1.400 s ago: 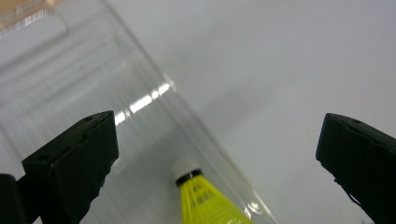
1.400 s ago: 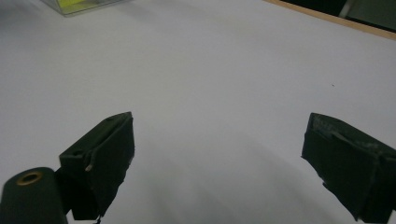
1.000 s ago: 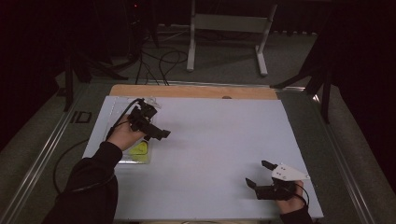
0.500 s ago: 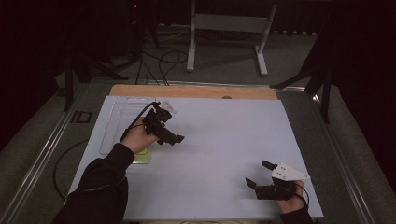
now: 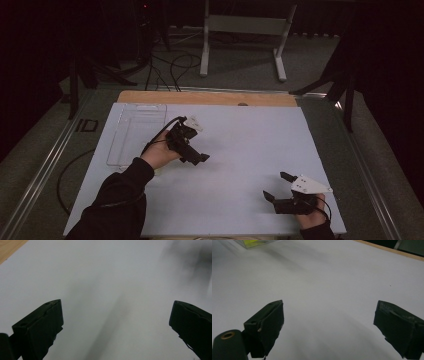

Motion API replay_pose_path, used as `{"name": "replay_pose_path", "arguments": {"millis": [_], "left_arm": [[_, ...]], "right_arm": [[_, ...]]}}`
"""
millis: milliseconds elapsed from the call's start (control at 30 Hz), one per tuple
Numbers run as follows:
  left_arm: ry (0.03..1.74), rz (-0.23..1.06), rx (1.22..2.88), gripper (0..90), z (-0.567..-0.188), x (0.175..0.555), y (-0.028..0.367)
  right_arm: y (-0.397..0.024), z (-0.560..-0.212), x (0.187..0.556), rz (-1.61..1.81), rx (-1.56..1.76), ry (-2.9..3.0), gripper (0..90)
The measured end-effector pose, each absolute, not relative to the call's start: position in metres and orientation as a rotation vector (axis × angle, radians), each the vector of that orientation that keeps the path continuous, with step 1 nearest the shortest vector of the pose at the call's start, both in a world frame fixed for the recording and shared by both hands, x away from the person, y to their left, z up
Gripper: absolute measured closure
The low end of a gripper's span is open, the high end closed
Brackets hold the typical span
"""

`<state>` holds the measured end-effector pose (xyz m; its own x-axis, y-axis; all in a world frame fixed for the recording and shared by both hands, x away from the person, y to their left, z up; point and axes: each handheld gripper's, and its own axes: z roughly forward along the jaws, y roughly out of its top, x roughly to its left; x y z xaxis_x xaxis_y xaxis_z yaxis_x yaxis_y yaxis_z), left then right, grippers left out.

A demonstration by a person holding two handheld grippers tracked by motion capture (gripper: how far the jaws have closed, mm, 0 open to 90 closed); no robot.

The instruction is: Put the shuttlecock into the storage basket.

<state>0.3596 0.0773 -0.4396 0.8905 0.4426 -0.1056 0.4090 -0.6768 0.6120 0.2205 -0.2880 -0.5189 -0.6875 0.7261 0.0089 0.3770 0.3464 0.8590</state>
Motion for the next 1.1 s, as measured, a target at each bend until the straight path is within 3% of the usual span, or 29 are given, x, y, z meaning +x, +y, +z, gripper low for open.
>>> {"name": "replay_pose_path", "arguments": {"millis": [267,1100], "left_arm": [[0.569,-0.045,2.387,0.0,-0.453,0.349,0.069],[0.529,-0.080,2.392,0.0,-0.480,0.292,0.102]], "right_arm": [[-0.288,-0.518,0.220,1.281,0.961,2.241,9.6],[-0.287,-0.518,0.220,1.283,0.959,2.241,9.6]]}}
